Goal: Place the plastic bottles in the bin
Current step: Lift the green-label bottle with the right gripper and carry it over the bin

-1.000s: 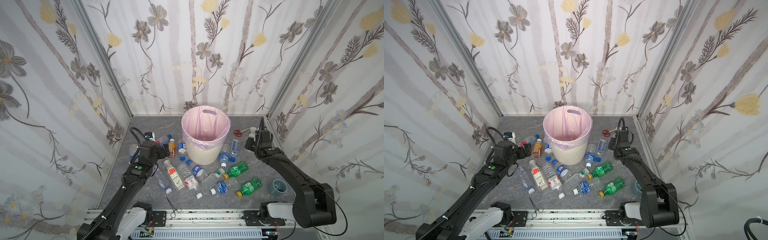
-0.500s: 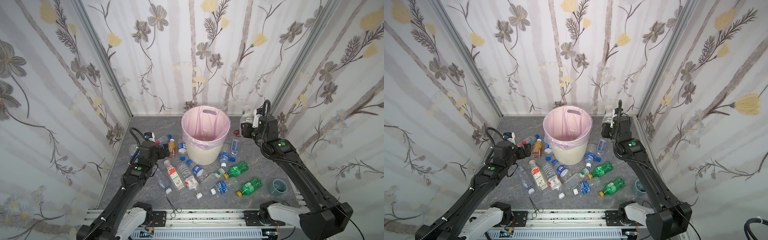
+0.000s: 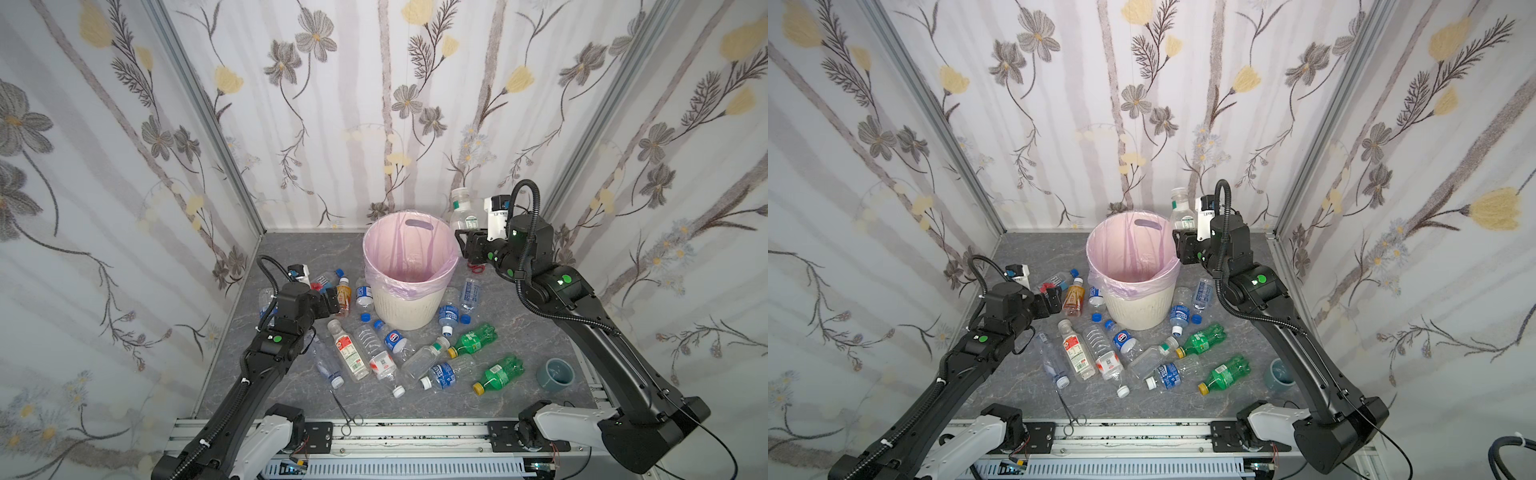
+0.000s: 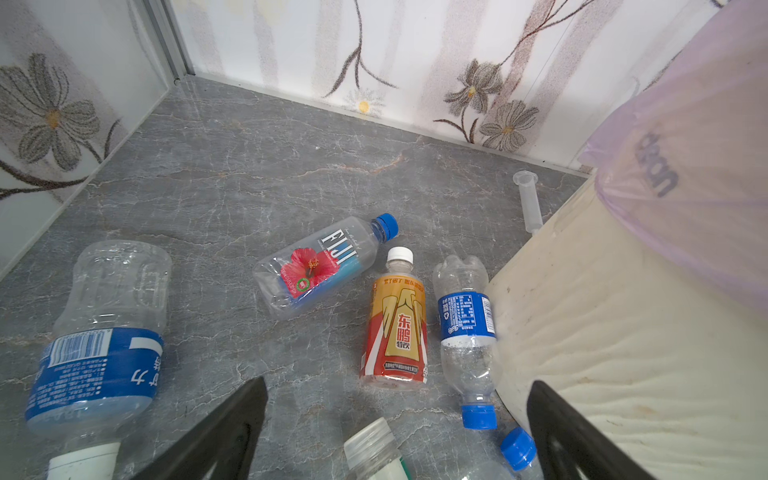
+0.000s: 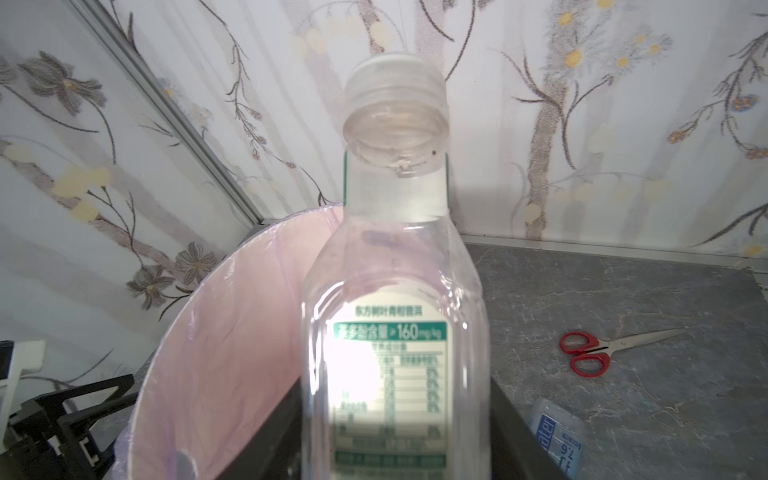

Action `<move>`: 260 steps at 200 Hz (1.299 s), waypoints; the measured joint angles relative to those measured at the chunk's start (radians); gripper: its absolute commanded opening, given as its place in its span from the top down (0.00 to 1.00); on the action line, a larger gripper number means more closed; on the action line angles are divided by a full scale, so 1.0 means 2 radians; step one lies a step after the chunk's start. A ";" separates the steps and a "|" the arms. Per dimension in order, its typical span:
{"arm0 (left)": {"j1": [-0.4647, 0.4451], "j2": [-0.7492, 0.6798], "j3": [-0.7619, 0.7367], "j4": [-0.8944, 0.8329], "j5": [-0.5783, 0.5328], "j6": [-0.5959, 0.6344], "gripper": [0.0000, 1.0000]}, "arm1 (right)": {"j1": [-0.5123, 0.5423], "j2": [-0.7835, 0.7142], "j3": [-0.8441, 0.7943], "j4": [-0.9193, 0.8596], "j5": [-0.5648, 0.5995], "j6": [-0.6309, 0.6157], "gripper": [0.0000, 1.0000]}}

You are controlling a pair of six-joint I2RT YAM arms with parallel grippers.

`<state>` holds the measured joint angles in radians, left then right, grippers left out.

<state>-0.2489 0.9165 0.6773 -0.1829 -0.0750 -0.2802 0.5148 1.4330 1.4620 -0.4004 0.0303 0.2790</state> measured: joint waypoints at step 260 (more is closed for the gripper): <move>0.000 -0.013 -0.006 0.001 0.008 0.000 0.00 | 0.052 0.121 0.027 -0.020 0.068 0.004 0.38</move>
<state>-0.2489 0.8898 0.6651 -0.1818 -0.0589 -0.2806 0.6186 1.6749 1.5166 -0.4400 0.1669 0.2874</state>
